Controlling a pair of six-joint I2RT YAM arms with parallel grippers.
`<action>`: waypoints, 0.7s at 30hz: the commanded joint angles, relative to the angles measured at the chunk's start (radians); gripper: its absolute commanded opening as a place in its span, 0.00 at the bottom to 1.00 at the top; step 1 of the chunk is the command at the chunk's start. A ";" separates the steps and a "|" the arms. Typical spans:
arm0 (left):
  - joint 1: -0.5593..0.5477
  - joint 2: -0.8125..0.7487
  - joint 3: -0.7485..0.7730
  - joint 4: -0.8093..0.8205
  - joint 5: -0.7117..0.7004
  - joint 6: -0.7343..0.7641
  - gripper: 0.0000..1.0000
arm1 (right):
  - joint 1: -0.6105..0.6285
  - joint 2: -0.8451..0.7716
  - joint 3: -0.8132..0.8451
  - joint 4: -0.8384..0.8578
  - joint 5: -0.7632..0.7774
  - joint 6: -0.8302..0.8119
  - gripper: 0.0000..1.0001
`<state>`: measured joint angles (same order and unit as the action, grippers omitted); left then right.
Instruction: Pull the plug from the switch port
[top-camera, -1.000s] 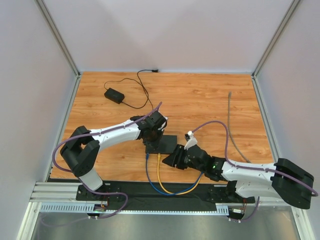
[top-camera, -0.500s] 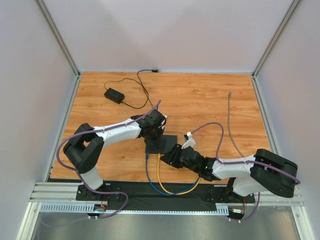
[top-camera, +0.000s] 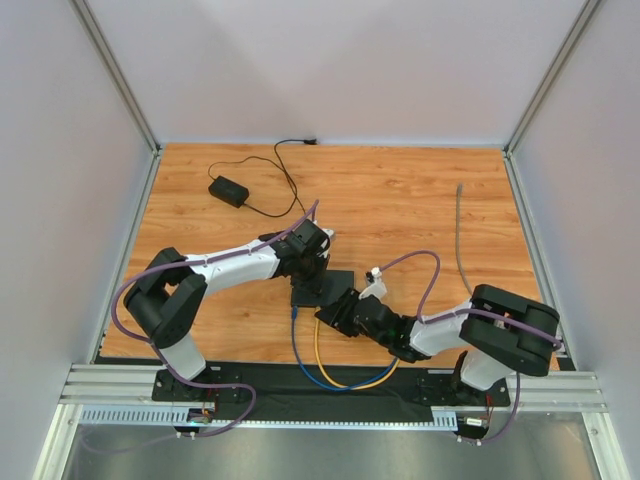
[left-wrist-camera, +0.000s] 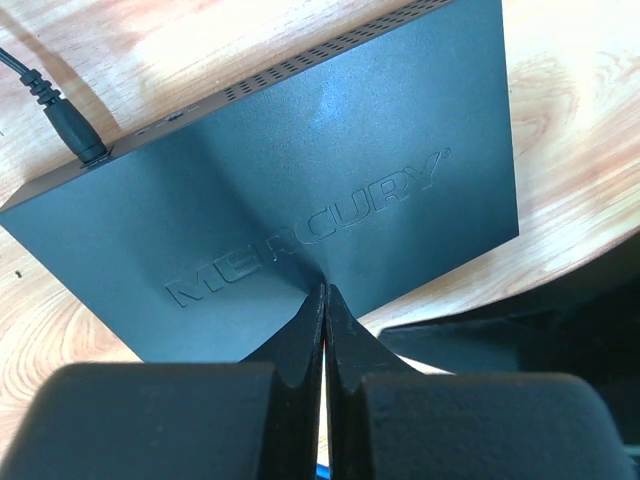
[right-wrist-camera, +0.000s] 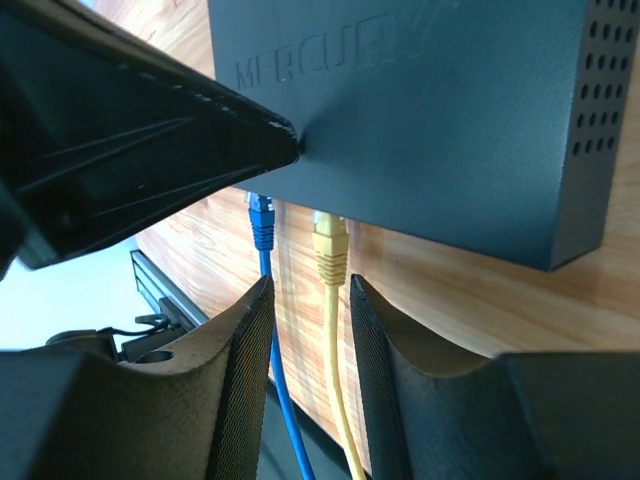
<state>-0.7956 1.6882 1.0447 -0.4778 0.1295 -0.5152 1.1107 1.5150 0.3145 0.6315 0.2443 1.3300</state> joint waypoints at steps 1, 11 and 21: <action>0.002 0.025 -0.051 -0.035 -0.027 0.003 0.00 | 0.005 0.053 0.011 0.126 0.049 0.043 0.38; 0.002 0.016 -0.069 -0.028 -0.019 -0.003 0.00 | 0.005 0.195 -0.034 0.330 0.087 0.146 0.35; 0.002 0.025 -0.071 -0.016 -0.007 -0.014 0.00 | 0.005 0.241 -0.077 0.399 0.138 0.230 0.34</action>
<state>-0.7929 1.6772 1.0195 -0.4362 0.1505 -0.5354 1.1107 1.7416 0.2527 0.9886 0.3016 1.5223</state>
